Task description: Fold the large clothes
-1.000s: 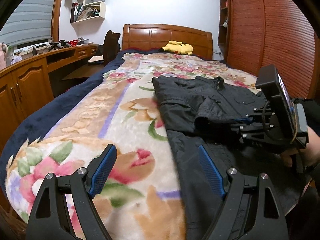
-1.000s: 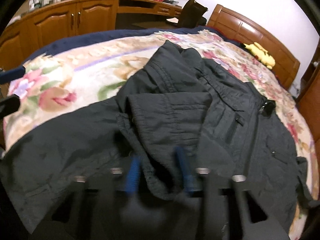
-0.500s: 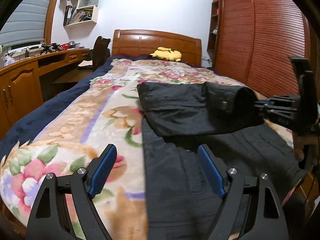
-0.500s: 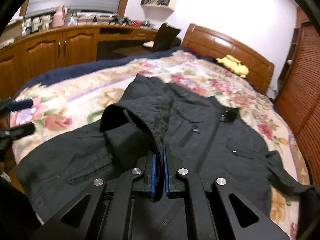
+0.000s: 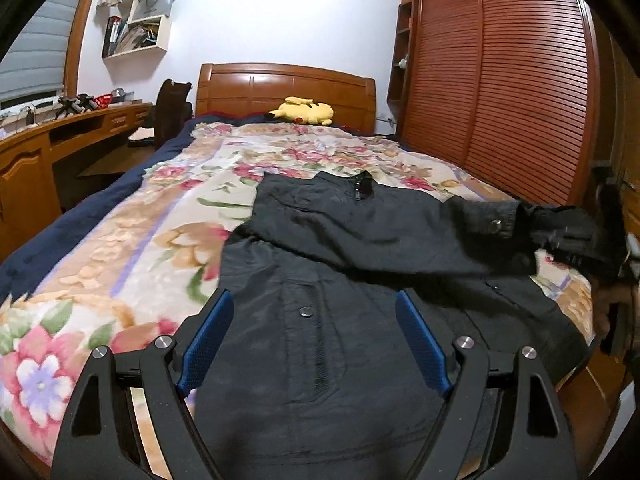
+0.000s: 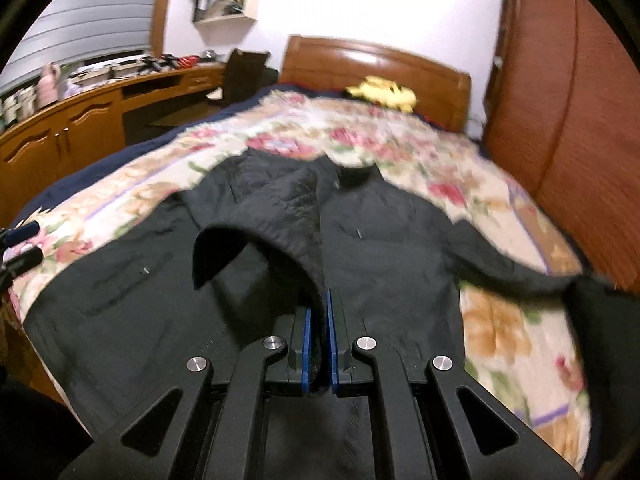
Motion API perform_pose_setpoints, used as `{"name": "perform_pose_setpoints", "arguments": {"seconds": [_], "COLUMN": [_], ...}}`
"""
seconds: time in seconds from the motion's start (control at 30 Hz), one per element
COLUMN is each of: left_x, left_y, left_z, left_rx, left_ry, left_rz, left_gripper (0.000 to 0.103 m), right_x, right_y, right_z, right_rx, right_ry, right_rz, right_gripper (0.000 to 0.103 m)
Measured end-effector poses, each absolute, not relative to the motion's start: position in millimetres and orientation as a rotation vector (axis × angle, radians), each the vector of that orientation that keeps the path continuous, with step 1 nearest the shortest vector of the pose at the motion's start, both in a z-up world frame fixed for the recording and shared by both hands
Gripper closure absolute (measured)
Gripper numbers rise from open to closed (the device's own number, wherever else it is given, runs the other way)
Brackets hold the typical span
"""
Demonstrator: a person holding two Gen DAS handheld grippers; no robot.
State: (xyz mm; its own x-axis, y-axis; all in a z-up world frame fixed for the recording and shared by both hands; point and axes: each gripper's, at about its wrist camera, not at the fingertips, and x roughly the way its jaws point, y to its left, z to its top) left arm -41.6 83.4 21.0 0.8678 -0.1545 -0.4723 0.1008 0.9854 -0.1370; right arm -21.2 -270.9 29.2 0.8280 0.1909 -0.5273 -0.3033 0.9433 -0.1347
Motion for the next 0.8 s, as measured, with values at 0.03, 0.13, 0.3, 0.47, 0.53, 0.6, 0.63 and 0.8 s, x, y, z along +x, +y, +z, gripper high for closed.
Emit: {"name": "perform_pose_setpoints", "arguments": {"seconds": [0.03,0.13,0.3,0.47,0.53,0.6,0.63,0.8], "left_x": [-40.2,-34.0,-27.4,-28.8,-27.0,-25.0,-23.7,-21.7], "left_y": [79.8,66.8,51.0,39.2,37.0,33.7,31.1,21.1], "left_z": [20.4,20.1,19.3,20.8,19.3,17.3,16.2,17.4], "left_rx": [-0.113,-0.095,-0.080,-0.057,-0.057,-0.051,-0.040,-0.047], "left_ry": [0.507,0.519,0.535,0.527,0.534,0.539,0.547,0.549], "left_rz": [-0.138,-0.146,-0.160,-0.170,-0.171,-0.177,-0.180,-0.197], "left_gripper": [0.019,0.019,0.019,0.019,0.019,0.019,0.019,0.019], "right_x": [-18.8,-11.5,-8.3,-0.5,0.5,6.9,10.5,21.7], "right_y": [-275.8,-290.7,-304.8,-308.5,-309.5,-314.4,-318.6,-342.5], "right_z": [23.9,12.8,3.9,13.4,9.5,10.0,8.1,6.9], "right_rx": [-0.203,-0.132,-0.088,-0.091,-0.089,-0.087,-0.085,-0.077], "right_ry": [0.548,0.584,0.609,0.595,0.598,0.606,0.610,0.619], "right_rz": [0.249,0.231,0.220,0.221,0.229,0.225,0.225,0.193], "right_gripper": [0.096,0.096,0.096,0.085,0.073,0.063,0.060,0.050]}}
